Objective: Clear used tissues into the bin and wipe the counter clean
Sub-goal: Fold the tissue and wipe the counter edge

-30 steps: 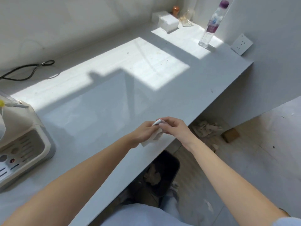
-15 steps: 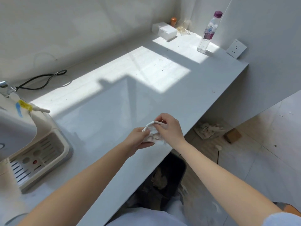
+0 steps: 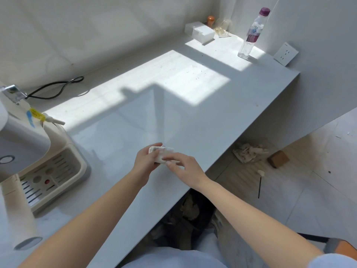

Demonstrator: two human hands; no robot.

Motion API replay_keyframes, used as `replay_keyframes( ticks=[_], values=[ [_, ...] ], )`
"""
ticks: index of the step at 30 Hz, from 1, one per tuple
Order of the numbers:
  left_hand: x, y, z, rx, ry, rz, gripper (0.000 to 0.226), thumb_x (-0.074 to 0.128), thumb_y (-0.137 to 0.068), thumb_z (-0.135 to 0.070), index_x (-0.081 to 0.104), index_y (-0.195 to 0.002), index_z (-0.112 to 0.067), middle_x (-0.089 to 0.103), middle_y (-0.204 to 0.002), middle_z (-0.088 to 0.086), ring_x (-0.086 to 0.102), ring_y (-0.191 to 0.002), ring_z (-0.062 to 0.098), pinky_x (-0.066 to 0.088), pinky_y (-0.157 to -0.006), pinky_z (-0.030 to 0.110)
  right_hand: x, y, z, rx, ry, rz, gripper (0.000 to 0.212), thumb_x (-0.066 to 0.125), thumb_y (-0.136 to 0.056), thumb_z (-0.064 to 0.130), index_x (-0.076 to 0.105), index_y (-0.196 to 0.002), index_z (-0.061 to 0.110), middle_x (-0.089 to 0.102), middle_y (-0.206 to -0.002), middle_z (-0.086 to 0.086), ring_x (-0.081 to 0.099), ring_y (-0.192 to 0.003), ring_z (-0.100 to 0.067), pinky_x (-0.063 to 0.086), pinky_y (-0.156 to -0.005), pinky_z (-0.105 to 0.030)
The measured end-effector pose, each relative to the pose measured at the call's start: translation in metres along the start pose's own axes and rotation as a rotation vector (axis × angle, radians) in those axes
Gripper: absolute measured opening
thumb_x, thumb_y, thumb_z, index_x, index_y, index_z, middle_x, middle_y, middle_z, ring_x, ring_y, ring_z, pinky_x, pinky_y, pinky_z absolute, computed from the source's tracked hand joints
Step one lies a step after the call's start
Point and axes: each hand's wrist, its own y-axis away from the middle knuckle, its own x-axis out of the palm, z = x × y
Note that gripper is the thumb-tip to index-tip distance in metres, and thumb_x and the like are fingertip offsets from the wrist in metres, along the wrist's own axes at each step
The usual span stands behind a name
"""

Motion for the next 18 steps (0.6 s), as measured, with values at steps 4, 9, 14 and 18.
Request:
replay_keyframes(
  ticks=[4, 9, 14, 18],
  values=[
    [-0.031, -0.011, -0.001, 0.509, -0.643, -0.301, 0.044, 0.037, -0.093, -0.002, 0.056, -0.127, -0.02, 0.055, -0.136, -0.002, 0.049, -0.125, 0.013, 0.034, -0.102, 0.023, -0.023, -0.005, -0.017, 0.079, 0.016, -0.112, 0.021, 0.048, -0.094, 0.033, 0.067, -0.102, 0.03, 0.065, -0.104, 0.023, 0.058, -0.102, 0.004, 0.044, -0.093, -0.025],
    [-0.065, -0.016, 0.048, 0.457, -1.227, -0.055, 0.052, 0.039, -0.095, -0.003, 0.028, -0.145, -0.011, 0.02, -0.156, 0.007, 0.017, -0.145, 0.023, 0.008, -0.117, 0.027, -0.056, 0.004, -0.048, 0.162, 0.078, -0.317, 0.02, 0.046, -0.095, 0.03, 0.064, -0.103, 0.03, 0.063, -0.109, 0.018, 0.054, -0.105, 0.002, 0.037, -0.086, -0.014],
    [0.004, -0.008, 0.075, 0.575, -1.22, 0.119, 0.052, 0.035, -0.1, -0.018, 0.015, -0.148, -0.01, 0.006, -0.158, 0.006, 0.004, -0.147, 0.021, -0.002, -0.117, 0.025, -0.065, 0.019, -0.059, 0.235, 0.054, -0.26, 0.021, 0.046, -0.096, 0.031, 0.061, -0.11, 0.031, 0.061, -0.11, 0.019, 0.053, -0.105, 0.002, 0.037, -0.082, -0.014],
    [0.061, 0.0, 0.083, 0.701, -1.198, 0.281, 0.05, 0.029, -0.101, -0.022, 0.014, -0.148, -0.014, 0.005, -0.158, 0.0, 0.0, -0.146, 0.015, -0.006, -0.115, 0.019, -0.063, 0.037, -0.064, 0.266, -0.014, -0.25, 0.021, 0.045, -0.097, 0.03, 0.06, -0.112, 0.034, 0.06, -0.109, 0.024, 0.054, -0.105, 0.008, 0.039, -0.085, -0.01]
  ],
)
